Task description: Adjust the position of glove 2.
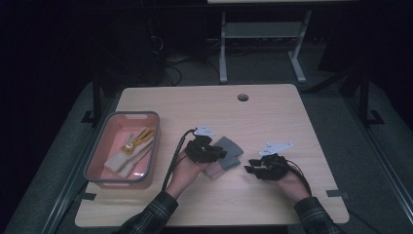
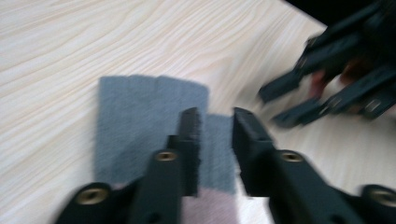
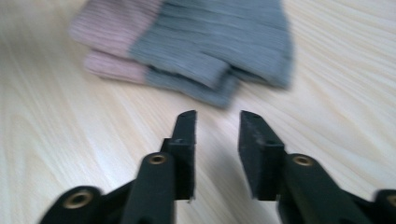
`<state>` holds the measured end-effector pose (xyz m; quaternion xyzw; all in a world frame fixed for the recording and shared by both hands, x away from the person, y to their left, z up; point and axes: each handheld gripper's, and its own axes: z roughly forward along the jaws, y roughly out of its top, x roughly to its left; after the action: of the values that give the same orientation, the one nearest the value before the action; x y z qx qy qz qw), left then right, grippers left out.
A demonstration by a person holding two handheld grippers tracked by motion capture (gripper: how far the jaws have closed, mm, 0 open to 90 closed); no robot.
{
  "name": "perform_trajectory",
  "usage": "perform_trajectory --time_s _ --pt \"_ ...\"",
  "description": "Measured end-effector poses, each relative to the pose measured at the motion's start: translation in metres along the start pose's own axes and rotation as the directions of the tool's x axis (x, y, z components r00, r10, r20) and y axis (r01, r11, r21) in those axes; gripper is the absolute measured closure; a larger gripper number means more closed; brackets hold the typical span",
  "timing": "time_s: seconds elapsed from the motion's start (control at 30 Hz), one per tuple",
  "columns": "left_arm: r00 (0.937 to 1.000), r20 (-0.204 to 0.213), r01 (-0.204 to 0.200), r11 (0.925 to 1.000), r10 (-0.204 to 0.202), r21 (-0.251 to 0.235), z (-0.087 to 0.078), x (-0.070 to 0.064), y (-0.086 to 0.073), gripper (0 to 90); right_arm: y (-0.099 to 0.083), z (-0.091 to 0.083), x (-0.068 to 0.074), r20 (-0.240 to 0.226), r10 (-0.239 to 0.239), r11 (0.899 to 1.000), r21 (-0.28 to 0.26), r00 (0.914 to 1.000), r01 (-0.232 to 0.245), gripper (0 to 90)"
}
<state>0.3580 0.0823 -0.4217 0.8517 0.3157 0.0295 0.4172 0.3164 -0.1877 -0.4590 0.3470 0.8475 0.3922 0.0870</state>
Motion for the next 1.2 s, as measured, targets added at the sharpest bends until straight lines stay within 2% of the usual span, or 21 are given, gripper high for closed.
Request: perform_trajectory --time_s 0.03,0.07,0.1,0.17,0.23,0.27,0.3,0.37,0.4,0.43,0.6,0.63,0.77,0.87,1.07,1.13,1.2 --pt "1.0 0.0 0.0 1.0 0.0 0.0 0.0 0.0 0.0 58.5 0.0 0.0 0.0 0.0 0.0 1.0 0.0 1.0 0.0 58.5" --pt "0.9999 -0.012 -0.005 1.0 0.005 0.006 0.001 0.001 -0.001 58.5 -0.003 -0.003 -0.003 0.021 0.003 1.0 -0.004 0.9998 -0.003 54.3" --pt "0.998 -0.04 -0.048 0.9984 0.049 0.028 0.002 0.003 -0.002 49.4 -0.009 -0.009 -0.009 0.059 0.012 1.0 -0.001 0.9982 -0.012 46.1" --pt "0.9929 -0.069 -0.094 0.9944 0.097 0.049 0.003 0.004 -0.003 41.2 -0.016 -0.013 -0.015 0.079 0.029 1.0 0.007 0.9964 -0.03 38.7" --pt "0.9923 -0.067 -0.1 0.9935 0.104 0.054 0.004 0.006 -0.003 31.7 -0.023 -0.017 -0.02 0.106 0.057 0.998 0.008 0.9927 -0.058 33.7" --pt "0.9923 -0.066 -0.101 0.9933 0.105 0.056 0.005 0.007 -0.004 31.7 -0.023 -0.017 -0.02 0.106 0.057 0.998 0.008 0.9927 -0.058 33.7" --pt "0.9912 -0.075 -0.104 0.9921 0.109 0.07 0.008 0.011 -0.005 22.8 -0.03 -0.021 -0.025 0.126 0.082 0.996 0.008 0.9886 -0.083 27.4" --pt "0.9908 -0.074 -0.107 0.9911 0.113 0.079 0.011 0.014 -0.007 18.1 -0.035 -0.024 -0.029 0.13 0.084 0.996 0.011 0.9879 -0.086 22.7" --pt "0.9908 -0.074 -0.107 0.9911 0.113 0.079 0.011 0.014 -0.007 17.4 -0.035 -0.024 -0.029 0.13 0.084 0.996 0.011 0.9879 -0.086 22.7" --pt "0.9905 -0.072 -0.111 0.9897 0.118 0.091 0.014 0.014 -0.008 17.0 -0.04 -0.025 -0.03 0.159 0.069 0.997 0.022 0.9848 -0.073 19.0" --pt "0.989 -0.075 -0.118 0.9845 0.128 0.13 0.023 0.013 -0.011 15.7 -0.044 -0.024 -0.031 0.169 0.057 0.998 0.017 0.9839 -0.061 15.8" --pt "0.9864 -0.083 -0.129 0.9808 0.142 0.147 0.026 0.012 -0.013 15.7 -0.043 -0.021 -0.029 0.175 0.043 0.999 0.015 0.9836 -0.046 14.6" --pt "0.9846 -0.091 -0.135 0.9794 0.149 0.15 0.029 0.011 -0.014 15.8 -0.044 -0.021 -0.029 0.17 0.039 0.999 0.008 0.9847 -0.041 14.5" --pt "0.986 -0.088 -0.126 0.9797 0.141 0.155 0.03 0.012 -0.016 15.8 -0.045 -0.021 -0.029 0.167 0.037 0.999 0.002 0.9852 -0.038 14.4" --pt "0.9924 -0.075 -0.086 0.9846 0.098 0.152 0.033 0.015 -0.018 15.9 -0.045 -0.02 -0.03 0.164 0.036 0.999 -0.002 0.9858 -0.036 14.3" --pt "0.9944 -0.06 -0.076 0.9836 0.087 0.164 0.034 0.016 -0.019 16.8 -0.045 -0.02 -0.03 0.164 0.038 0.999 -0.004 0.9857 -0.037 14.4" --pt "0.9975 -0.036 -0.055 0.9859 0.062 0.158 0.036 0.017 -0.02 19.6 -0.045 -0.02 -0.029 0.164 0.043 0.999 -0.005 0.9856 -0.043 14.3"
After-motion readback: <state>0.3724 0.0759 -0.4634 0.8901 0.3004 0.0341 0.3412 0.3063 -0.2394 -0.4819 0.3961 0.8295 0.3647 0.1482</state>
